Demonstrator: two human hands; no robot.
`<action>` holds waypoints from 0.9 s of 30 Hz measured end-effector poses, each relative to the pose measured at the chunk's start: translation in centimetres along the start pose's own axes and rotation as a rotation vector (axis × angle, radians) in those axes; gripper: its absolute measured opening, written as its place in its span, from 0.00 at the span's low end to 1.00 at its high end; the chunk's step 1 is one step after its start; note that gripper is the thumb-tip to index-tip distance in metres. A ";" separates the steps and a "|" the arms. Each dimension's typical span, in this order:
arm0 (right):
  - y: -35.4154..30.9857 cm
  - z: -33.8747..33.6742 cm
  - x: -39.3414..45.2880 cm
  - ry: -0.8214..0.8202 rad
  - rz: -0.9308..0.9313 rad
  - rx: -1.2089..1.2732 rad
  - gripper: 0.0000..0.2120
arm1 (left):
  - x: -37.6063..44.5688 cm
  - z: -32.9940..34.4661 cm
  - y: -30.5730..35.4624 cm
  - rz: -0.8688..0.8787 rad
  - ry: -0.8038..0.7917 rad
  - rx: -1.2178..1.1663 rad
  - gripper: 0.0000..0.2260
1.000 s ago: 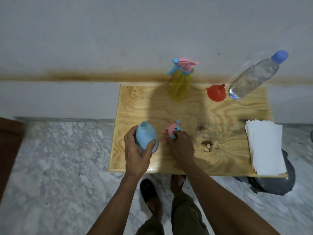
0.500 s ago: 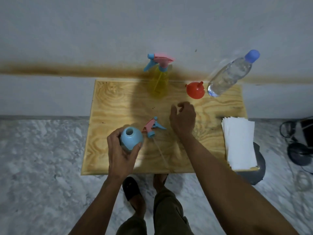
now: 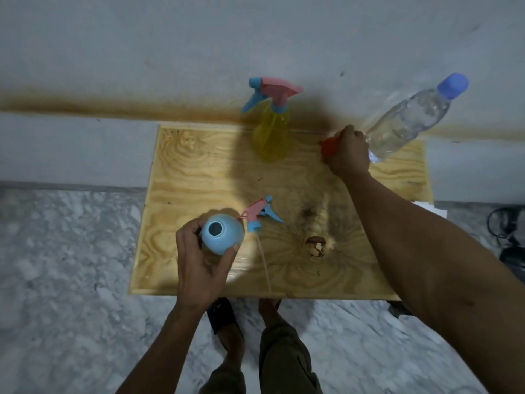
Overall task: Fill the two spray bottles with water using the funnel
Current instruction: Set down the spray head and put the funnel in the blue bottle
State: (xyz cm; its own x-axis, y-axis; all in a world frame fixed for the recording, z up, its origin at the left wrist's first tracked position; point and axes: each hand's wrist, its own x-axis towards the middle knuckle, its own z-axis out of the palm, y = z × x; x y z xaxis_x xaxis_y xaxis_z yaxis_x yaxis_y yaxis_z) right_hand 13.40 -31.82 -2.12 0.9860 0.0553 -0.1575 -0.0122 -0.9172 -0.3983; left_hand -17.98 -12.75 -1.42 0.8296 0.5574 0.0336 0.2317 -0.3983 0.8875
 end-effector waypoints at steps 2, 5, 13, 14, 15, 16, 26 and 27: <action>0.0 0.1 0.2 -0.007 -0.003 0.019 0.29 | 0.0 -0.1 0.0 -0.003 0.001 0.015 0.31; 0.2 0.0 -0.2 -0.022 0.000 0.022 0.30 | 0.0 -0.1 0.0 -0.008 0.002 0.021 0.31; -1.0 -2.0 -3.4 -0.056 -0.025 0.220 0.46 | -0.1 -0.1 0.0 -0.015 -0.019 0.019 0.31; -1.5 -2.3 -4.2 -0.048 -0.032 0.262 0.47 | -0.1 -0.2 0.1 -0.020 -0.021 0.021 0.32; -1.9 -2.6 -5.1 -0.031 -0.046 0.305 0.46 | -0.1 -0.3 0.3 -0.026 -0.023 0.023 0.32; -2.4 -2.8 -6.0 -0.014 -0.056 0.351 0.44 | -0.1 -0.3 0.3 -0.033 -0.027 0.028 0.32; -7.8 -5.6 -17.6 -0.030 -0.162 0.785 0.36 | 0.1 -0.6 0.6 -0.037 -0.069 0.033 0.29; -8.4 -5.8 -18.7 -0.049 -0.178 0.823 0.34 | 0.1 -0.7 0.5 -0.041 -0.072 0.021 0.29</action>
State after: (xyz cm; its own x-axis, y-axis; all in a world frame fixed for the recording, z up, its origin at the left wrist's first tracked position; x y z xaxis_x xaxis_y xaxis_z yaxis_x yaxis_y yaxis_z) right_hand -4.01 -27.39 9.40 0.9766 0.2060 -0.0613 0.0066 -0.3138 -0.9495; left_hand -18.12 -12.37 -0.63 0.8535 0.5198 -0.0362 0.2760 -0.3922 0.8775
